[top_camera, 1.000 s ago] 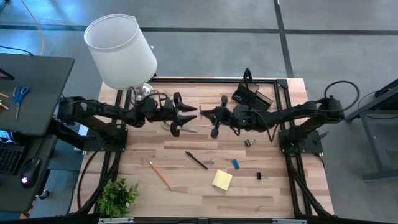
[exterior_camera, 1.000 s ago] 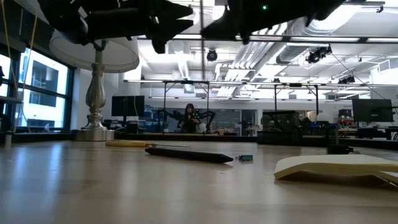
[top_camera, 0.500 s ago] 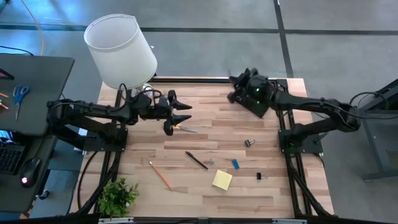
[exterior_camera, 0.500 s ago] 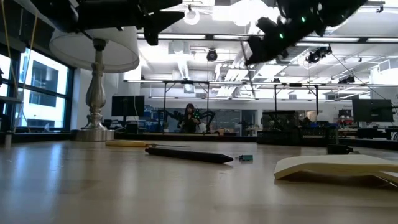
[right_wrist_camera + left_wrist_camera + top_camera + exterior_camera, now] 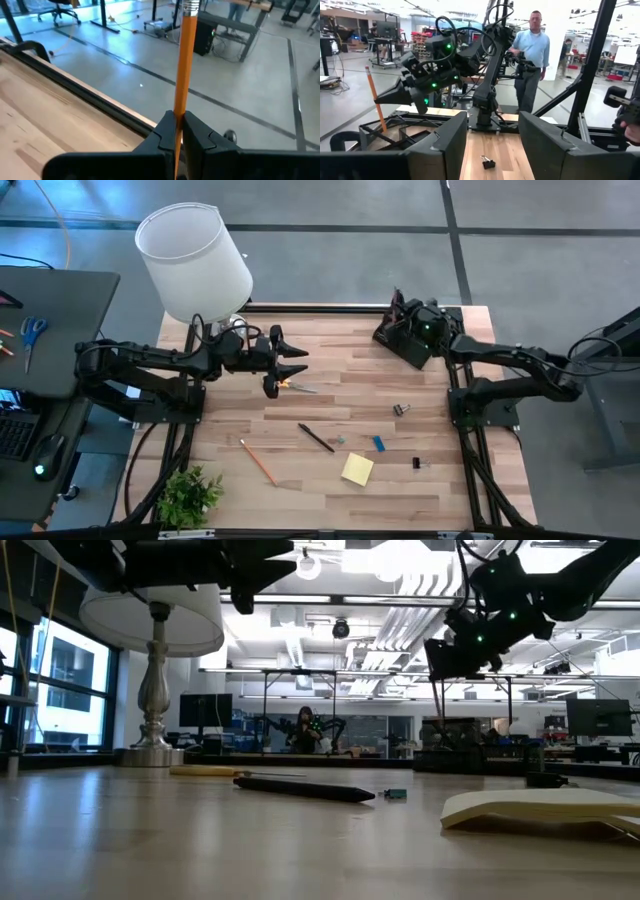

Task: Pick and place office supplies into organizer
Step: Put the top orange pencil into the mesh desk organizer

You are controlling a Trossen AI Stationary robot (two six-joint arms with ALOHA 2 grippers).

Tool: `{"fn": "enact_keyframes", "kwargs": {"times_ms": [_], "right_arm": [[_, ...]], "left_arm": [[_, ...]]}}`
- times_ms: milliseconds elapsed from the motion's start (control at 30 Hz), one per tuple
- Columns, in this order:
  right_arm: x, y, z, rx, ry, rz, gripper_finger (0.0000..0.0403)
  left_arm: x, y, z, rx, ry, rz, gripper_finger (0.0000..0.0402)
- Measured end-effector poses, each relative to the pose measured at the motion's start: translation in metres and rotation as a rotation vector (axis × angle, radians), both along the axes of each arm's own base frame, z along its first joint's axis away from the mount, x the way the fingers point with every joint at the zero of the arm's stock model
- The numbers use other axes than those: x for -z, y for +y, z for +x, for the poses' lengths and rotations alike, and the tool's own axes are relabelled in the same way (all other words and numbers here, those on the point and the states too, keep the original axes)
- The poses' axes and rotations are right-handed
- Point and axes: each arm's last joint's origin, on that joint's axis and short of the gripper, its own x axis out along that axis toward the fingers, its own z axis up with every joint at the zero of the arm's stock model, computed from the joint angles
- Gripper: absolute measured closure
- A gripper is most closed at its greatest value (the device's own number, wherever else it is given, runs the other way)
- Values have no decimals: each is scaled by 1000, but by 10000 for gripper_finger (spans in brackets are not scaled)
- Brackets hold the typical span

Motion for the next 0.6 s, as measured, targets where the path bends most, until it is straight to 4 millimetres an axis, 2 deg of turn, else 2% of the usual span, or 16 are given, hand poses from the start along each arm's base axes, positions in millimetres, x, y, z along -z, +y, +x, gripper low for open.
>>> {"fn": "enact_keyframes", "kwargs": {"times_ms": [200,300,433,600], "right_arm": [[-18,-2,6,-49,-63,-67,402],[-23,-4,6,-25,-36,-93,402],[-13,-11,-3,58,30,-56,402],[5,-15,-11,61,23,40,402]], "left_arm": [[0,0,0,-1,3,0,236],[1,0,0,-1,13,-3,236],[2,0,0,-1,15,-4,236],[2,0,0,-1,15,-5,236]]}}
